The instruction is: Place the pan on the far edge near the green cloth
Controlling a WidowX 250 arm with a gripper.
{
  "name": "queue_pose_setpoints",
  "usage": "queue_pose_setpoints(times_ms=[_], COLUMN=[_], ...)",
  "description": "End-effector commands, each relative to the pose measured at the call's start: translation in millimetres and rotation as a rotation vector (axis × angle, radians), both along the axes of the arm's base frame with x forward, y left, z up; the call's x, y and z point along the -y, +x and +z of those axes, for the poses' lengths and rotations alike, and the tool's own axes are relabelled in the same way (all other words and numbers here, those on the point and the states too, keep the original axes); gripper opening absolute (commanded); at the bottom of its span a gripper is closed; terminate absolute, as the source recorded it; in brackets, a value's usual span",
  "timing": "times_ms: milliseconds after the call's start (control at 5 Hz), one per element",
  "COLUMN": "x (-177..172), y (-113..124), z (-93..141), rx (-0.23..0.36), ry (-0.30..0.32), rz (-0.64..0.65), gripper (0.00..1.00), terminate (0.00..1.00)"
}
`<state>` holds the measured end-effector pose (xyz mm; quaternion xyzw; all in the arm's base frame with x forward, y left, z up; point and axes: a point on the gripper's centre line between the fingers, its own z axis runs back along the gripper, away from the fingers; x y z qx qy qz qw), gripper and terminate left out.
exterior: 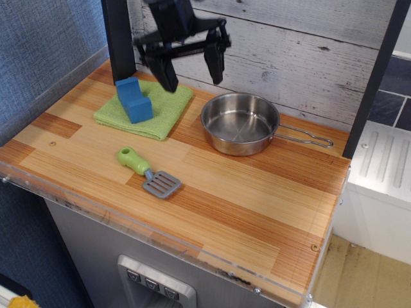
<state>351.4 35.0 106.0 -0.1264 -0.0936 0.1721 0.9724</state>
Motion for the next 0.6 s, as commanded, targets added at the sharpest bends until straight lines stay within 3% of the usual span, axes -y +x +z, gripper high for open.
queue_pose_setpoints(times_ms=[0,200,400], x=[-2.2,-2.2,-2.2], y=[-4.8,-4.8,-4.8], z=[17.6,17.6,17.6], rx=[0.057,0.057,0.057], ry=[0.013,0.013,0.013], rz=[-0.001,-0.001,-0.001], gripper=[1.0,1.0,1.0], terminate=[0.0,0.0,1.0])
